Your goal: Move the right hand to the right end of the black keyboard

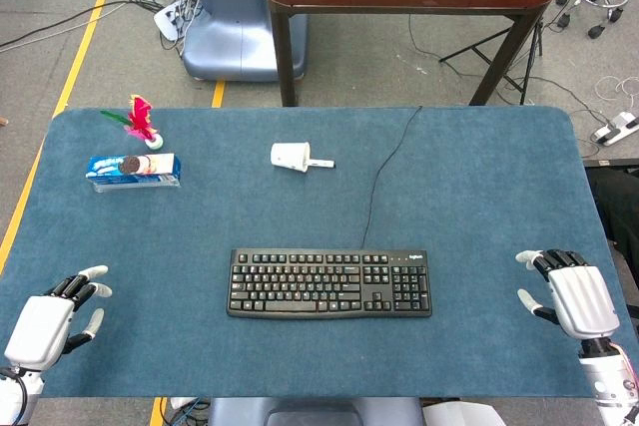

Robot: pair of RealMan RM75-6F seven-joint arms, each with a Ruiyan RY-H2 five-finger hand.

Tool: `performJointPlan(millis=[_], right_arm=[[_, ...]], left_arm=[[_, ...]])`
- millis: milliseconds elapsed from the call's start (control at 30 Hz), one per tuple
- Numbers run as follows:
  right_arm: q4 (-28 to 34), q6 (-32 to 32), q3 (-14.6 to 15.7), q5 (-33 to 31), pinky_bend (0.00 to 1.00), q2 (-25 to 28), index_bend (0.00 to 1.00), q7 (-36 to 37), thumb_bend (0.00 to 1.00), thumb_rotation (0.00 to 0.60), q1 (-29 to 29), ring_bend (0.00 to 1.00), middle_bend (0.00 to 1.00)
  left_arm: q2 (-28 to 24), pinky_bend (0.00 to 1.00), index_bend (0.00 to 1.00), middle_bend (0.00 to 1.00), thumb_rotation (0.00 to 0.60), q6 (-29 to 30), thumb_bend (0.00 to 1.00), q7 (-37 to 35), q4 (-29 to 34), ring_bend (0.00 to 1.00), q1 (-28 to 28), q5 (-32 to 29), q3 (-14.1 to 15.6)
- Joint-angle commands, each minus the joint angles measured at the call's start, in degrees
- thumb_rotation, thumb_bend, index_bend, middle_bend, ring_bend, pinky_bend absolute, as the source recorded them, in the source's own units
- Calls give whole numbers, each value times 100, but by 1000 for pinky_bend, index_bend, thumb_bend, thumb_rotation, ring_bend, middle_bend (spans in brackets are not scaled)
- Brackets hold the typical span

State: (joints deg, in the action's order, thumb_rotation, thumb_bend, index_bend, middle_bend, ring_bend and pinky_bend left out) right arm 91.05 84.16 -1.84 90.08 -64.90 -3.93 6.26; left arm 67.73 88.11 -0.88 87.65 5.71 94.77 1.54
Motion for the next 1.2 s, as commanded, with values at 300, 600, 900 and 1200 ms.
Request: performJointPlan(millis=[300, 600, 900, 1200], right_arm=[[1, -97, 19, 4, 599, -26, 382, -33, 238, 600, 42, 373, 467], [-3, -308, 42, 80, 880, -128, 382, -114, 238, 600, 193, 539, 510], [358, -757, 67, 206, 1000, -111, 417, -706, 338, 600, 504, 815, 784], [567, -1419, 57, 70, 1000, -320, 418, -1365, 676, 600, 891, 987, 984]], left_arm=[[10, 534, 426, 253, 600, -8, 406, 26, -1, 308, 3, -6, -5], [3, 534, 426, 253, 600, -43, 406, 5, -9, 308, 10, -81, -34], [-22, 534, 426, 253, 600, 51, 406, 40, -6, 308, -70, -165, -59], [-37, 534, 426, 253, 600, 100, 406, 32, 7, 308, -105, -150, -57]])
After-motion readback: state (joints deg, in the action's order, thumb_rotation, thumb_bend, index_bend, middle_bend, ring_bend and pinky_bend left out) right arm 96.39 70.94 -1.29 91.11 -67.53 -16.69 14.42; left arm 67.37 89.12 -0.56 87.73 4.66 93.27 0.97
